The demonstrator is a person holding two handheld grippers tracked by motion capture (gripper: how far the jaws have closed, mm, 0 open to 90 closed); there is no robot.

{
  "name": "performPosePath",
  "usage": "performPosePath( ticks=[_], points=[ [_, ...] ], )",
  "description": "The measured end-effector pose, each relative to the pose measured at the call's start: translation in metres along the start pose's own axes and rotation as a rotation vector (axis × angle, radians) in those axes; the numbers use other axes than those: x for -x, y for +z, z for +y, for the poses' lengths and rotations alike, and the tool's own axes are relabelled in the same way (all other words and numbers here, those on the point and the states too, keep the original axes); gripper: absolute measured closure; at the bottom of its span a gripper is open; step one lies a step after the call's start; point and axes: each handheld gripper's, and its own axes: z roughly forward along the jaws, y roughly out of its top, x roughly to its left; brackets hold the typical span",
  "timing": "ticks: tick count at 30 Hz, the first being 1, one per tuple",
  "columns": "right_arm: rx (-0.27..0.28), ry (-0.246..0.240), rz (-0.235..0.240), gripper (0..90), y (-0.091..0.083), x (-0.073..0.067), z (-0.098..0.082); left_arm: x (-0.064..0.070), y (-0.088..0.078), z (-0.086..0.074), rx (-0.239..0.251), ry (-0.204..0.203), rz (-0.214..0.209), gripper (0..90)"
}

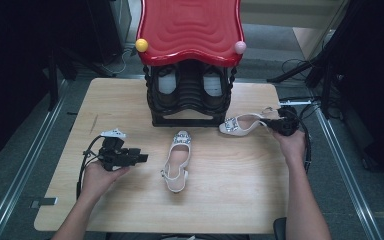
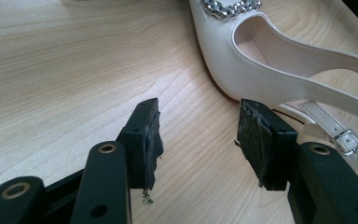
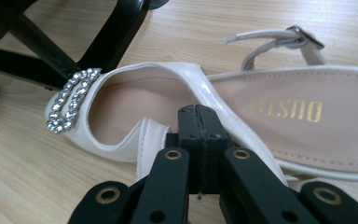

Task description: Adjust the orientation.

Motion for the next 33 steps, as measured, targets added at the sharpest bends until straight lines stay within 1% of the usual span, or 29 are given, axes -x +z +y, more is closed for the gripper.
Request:
performPosePath(
  ticks=[2,6,11,14,15,16,17,19,20,21,22,23,24,25,27,28,29,30,33],
  points=[
    [0.002,-0.002,0.011,90.0,-0.002,-0.002,-0.003,0.001,0.001,0.002,-0.001,0.001,-0.003,49.5],
    [-0.005,-0.009,0.011,90.0,-0.005,-0.005,-0.005,0.001,0.004,0.005,-0.001,0.005,-0.011,49.5],
    [-0.015,-0.007,0.015,90.0,-0.009,-0.008,-0.011,0.0,0.005,0.007,0.019,-0.001,-0.022,49.5],
    [-0.027,-0.012,0.018,90.0,-0.012,-0.015,-0.015,-0.001,0.005,0.008,0.034,-0.006,-0.025,49.6],
    [-0.027,-0.012,0.018,90.0,-0.012,-0.015,-0.015,-0.002,0.005,0.009,0.026,-0.005,-0.026,49.6],
    [-0.031,-0.007,0.021,90.0,-0.014,-0.018,-0.018,-0.001,0.005,0.011,0.019,-0.007,-0.026,49.6],
    [-0.032,-0.002,0.025,90.0,-0.015,-0.019,-0.019,-0.001,0.006,0.012,0.025,-0.001,-0.028,49.7],
    [-0.036,0.0,0.029,90.0,-0.016,-0.021,-0.021,-0.001,0.006,0.013,0.022,0.0,-0.029,49.7],
    [-0.04,-0.002,0.035,90.0,-0.017,-0.024,-0.023,0.0,0.007,0.014,0.02,0.003,-0.028,49.7],
    [-0.04,-0.002,0.035,90.0,-0.017,-0.024,-0.023,0.0,0.007,0.014,0.02,0.003,-0.028,49.7],
    [-0.041,0.007,0.04,90.0,-0.019,-0.029,-0.026,0.0,0.008,0.015,0.022,0.002,-0.027,49.7],
    [-0.041,0.007,0.04,90.0,-0.019,-0.029,-0.026,0.0,0.008,0.015,0.017,0.005,-0.03,49.7],
    [-0.044,0.007,0.047,90.0,-0.02,-0.033,-0.029,0.0,0.009,0.016,0.017,0.009,-0.032,49.7],
    [-0.044,0.007,0.047,90.0,-0.02,-0.033,-0.029,0.0,0.009,0.017,0.019,0.007,-0.034,49.7],
    [-0.049,0.004,0.061,90.0,-0.022,-0.04,-0.034,0.0,0.01,0.018,0.016,0.01,-0.037,49.8],
    [-0.049,0.004,0.061,90.0,-0.022,-0.04,-0.034,0.0,0.011,0.018,0.02,0.013,-0.038,49.8],
    [-0.05,0.014,0.08,90.0,-0.023,-0.044,-0.037,0.0,0.012,0.018,0.021,0.014,-0.037,49.8],
    [-0.05,0.014,0.08,90.0,-0.023,-0.044,-0.037,0.0,0.012,0.018,0.021,0.014,-0.037,49.8],
    [-0.054,0.01,0.091,90.0,-0.025,-0.053,-0.041,-0.001,0.011,0.019,0.027,0.012,-0.038,49.8]
  ],
)
